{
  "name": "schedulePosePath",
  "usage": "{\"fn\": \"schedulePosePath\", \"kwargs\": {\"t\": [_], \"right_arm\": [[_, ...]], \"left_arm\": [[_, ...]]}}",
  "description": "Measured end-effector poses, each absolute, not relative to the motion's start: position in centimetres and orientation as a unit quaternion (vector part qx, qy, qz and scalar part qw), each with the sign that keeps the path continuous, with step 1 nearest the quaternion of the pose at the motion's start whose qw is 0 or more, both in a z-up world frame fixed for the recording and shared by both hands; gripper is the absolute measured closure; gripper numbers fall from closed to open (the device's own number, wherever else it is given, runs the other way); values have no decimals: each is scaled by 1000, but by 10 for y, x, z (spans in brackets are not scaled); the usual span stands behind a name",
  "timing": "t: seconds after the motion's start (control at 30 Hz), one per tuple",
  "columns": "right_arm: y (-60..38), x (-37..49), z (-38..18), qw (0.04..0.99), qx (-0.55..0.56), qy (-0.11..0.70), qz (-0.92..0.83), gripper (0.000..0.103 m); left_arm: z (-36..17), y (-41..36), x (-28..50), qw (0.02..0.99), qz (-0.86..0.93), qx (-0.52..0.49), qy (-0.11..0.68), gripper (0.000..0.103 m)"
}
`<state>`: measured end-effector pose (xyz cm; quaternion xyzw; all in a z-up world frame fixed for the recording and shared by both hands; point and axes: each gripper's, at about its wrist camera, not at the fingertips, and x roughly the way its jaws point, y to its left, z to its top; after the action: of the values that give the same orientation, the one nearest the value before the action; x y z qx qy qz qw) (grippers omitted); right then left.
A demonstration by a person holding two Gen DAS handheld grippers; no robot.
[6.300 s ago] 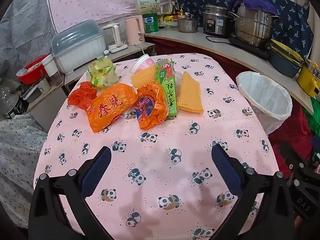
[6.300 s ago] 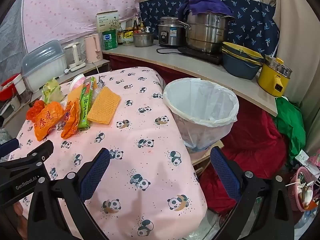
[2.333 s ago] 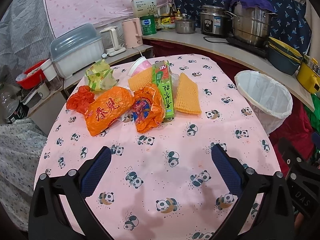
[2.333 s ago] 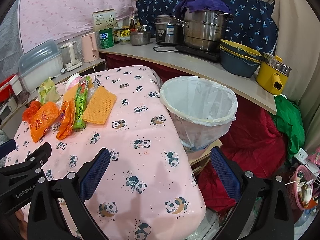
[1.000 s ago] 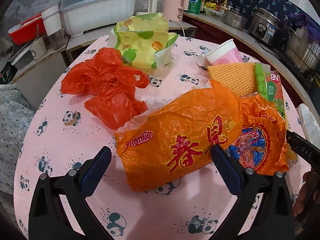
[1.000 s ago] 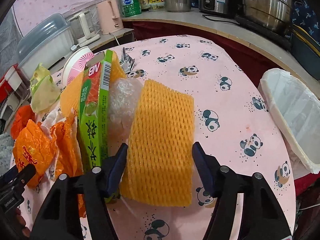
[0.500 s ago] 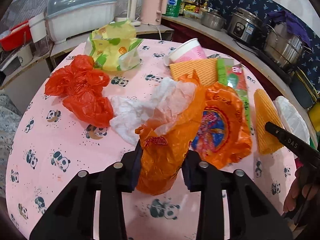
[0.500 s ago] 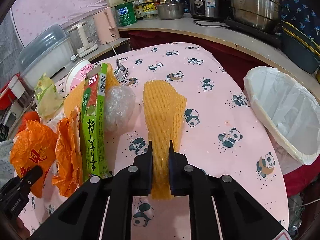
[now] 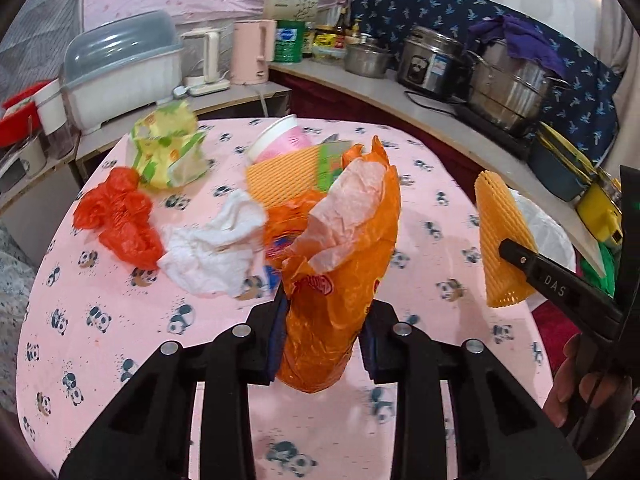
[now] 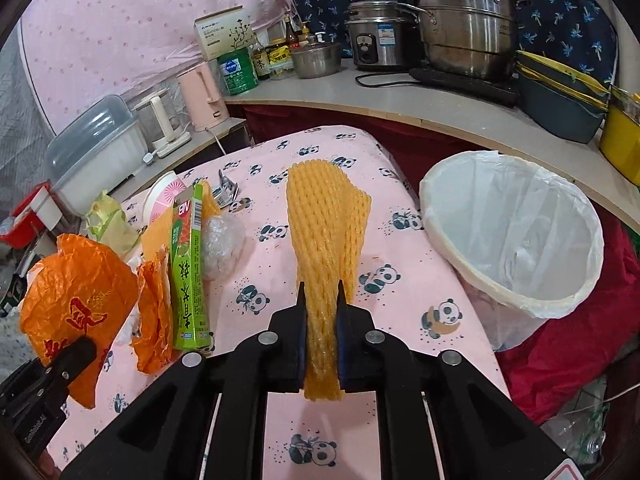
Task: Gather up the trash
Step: 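Carry the foam net and orange bag over the bin and open both tools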
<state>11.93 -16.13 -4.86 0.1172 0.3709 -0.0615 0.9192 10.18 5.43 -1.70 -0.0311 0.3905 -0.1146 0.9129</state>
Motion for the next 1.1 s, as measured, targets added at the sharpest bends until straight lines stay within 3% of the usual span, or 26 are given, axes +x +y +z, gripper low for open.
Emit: {"fn": "schedulePosePath", "kwargs": {"t": [0.33, 0.77, 1.1], "right_arm": [[-231, 93, -33, 919, 148, 346, -114, 93], [-333, 87, -48, 900, 190, 339, -197, 93], [-365, 103, -61, 891, 209, 344, -209, 89]], "left_arm": [[2, -40, 106, 905, -196, 6, 378, 74], [-14, -182, 142, 867, -305, 46, 393, 74], [-36, -230, 168, 852, -321, 69, 408, 69]]}}
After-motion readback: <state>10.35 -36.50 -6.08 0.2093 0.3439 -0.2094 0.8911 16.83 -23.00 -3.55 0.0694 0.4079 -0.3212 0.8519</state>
